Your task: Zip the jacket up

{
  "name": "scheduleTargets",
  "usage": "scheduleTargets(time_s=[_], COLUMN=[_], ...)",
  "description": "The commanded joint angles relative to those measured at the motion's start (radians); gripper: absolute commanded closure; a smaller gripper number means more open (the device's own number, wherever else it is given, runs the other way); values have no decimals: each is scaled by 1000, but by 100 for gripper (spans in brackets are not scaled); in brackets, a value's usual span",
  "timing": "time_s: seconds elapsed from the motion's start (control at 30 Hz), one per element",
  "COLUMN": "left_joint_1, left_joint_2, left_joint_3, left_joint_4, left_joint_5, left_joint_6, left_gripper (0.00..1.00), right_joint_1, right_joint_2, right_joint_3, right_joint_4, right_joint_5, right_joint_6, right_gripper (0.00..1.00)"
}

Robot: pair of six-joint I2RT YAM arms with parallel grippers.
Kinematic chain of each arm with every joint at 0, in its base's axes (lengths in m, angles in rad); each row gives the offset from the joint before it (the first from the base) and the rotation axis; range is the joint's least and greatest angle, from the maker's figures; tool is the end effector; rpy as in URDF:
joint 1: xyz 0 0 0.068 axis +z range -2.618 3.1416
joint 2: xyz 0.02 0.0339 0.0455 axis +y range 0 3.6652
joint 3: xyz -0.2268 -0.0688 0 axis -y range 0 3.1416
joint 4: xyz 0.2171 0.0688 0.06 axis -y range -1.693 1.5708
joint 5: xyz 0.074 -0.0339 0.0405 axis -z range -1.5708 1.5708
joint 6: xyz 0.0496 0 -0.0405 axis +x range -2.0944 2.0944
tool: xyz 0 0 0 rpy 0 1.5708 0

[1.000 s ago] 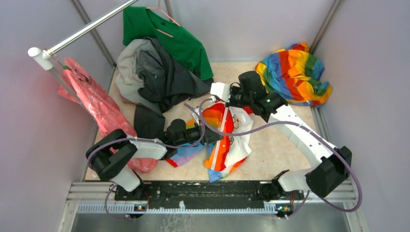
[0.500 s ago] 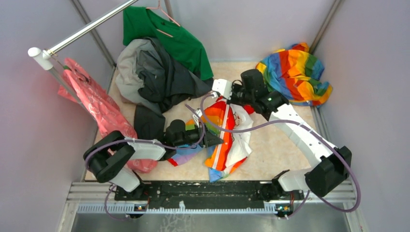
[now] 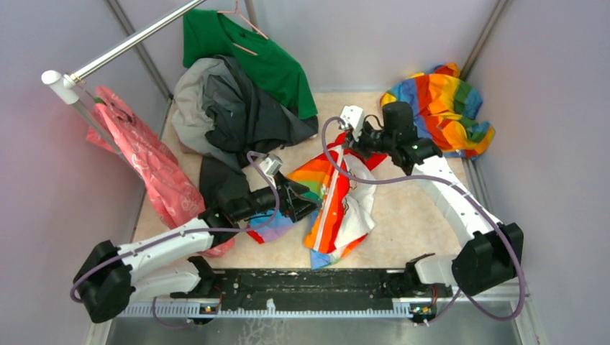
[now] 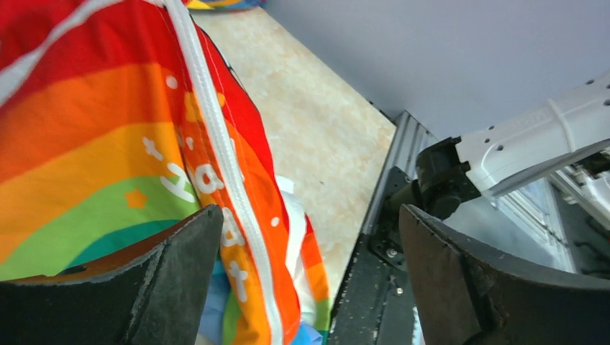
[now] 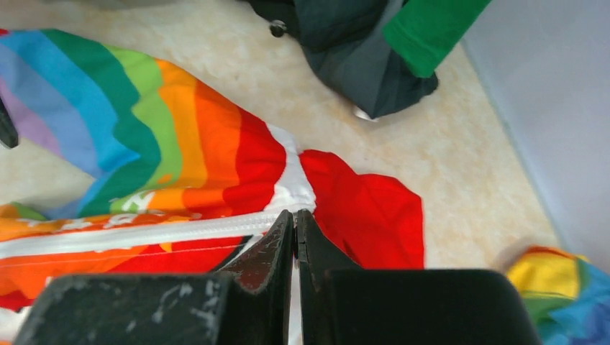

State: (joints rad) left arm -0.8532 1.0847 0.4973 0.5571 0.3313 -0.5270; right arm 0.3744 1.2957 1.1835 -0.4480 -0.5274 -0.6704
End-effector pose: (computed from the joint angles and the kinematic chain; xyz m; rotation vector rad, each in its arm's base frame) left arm 0.1515 -0.1981 0.2400 0.5633 1.6778 -1.3042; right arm 0.2513 0.1256 0.3050 -1.2862 1.6212 0.3796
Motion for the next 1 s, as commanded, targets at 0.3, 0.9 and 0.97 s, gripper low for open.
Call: scheduleTargets(time_s=[0.3, 0.9, 0.97], left_joint_1=[0, 2, 2], left_joint_2=[-15, 254, 268], left_joint_3=[105, 301, 325], left_joint_4=[-224, -350, -377], left_joint_5=[-194, -359, -373], left_joint_6=[281, 196, 193], left_gripper=[1, 1, 1], right_joint_1=[-62, -326, -366], right_joint_2=[-37, -135, -154], right_joint_3=[-211, -420, -440], right_joint_4=[385, 766, 814], right_joint_5=[-426, -552, -499], right_joint_6=[331, 652, 755], right_gripper=[67, 39, 30])
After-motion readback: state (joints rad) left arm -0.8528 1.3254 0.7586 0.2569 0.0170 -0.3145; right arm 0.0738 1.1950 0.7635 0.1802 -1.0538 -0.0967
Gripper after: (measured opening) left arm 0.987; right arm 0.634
